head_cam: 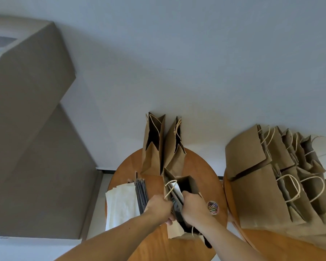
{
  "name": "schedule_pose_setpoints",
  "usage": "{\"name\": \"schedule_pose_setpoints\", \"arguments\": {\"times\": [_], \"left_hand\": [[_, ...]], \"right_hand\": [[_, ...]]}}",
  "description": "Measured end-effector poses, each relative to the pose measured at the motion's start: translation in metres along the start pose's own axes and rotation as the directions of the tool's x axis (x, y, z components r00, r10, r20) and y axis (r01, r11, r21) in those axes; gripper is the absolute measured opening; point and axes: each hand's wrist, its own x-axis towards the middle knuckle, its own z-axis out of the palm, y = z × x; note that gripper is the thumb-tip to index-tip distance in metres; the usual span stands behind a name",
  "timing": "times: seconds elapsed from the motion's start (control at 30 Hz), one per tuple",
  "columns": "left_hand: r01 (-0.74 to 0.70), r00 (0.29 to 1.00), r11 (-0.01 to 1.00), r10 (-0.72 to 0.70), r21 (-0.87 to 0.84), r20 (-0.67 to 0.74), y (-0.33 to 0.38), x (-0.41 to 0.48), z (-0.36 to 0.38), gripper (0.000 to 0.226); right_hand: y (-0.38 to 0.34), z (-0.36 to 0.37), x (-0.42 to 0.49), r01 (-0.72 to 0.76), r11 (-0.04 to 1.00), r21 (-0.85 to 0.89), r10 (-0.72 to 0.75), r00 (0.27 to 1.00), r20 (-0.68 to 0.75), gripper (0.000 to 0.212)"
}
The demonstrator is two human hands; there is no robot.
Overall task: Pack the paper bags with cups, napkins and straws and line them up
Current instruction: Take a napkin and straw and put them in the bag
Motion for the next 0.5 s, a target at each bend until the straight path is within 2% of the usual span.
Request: {"name": "schedule_pose_setpoints", "arguments": {"times": [0.13, 0.2, 0.27, 0.33, 0.4, 0.5], "left_hand": [[-0.012, 1.000, 1.000, 0.012, 0.003, 0.023, -0.004, -0.005, 0.003, 0.022], [-0.012, 0.999, 1.000, 0.011, 0.017, 0.039, -0.006, -0.005, 0.003, 0.023], [-0.004, 0.999, 0.999, 0.003, 0.036, 0.039, -0.008, -0.003, 0.001, 0.024], [-0.012, 0.999, 0.999, 0.011, 0.040, 0.035, -0.011, -0.001, -0.001, 0.023], [-0.019, 0.999, 0.999, 0.018, 0.032, 0.033, -0.014, -0.002, -0.002, 0.021], [-0.026, 0.999, 0.999, 0.025, 0.022, 0.037, -0.017, -0.002, -0.001, 0.021]], "right_hand": [[-0.001, 0.008, 0.022, -0.105, 0.994, 0.007, 0.104, 0.989, 0.109, 0.011], [-0.003, 0.014, 0.038, -0.055, 0.998, -0.039, 0.061, 0.985, 0.161, 0.020], [0.002, 0.024, 0.046, 0.079, 0.984, -0.157, -0.048, 0.980, 0.194, 0.021], [0.006, 0.033, 0.054, 0.128, 0.967, -0.219, -0.074, 0.969, 0.237, 0.023], [0.009, 0.038, 0.057, 0.070, 0.980, -0.188, -0.018, 0.964, 0.265, 0.023], [0.013, 0.041, 0.060, 0.034, 0.970, -0.242, 0.028, 0.968, 0.248, 0.029]]}}
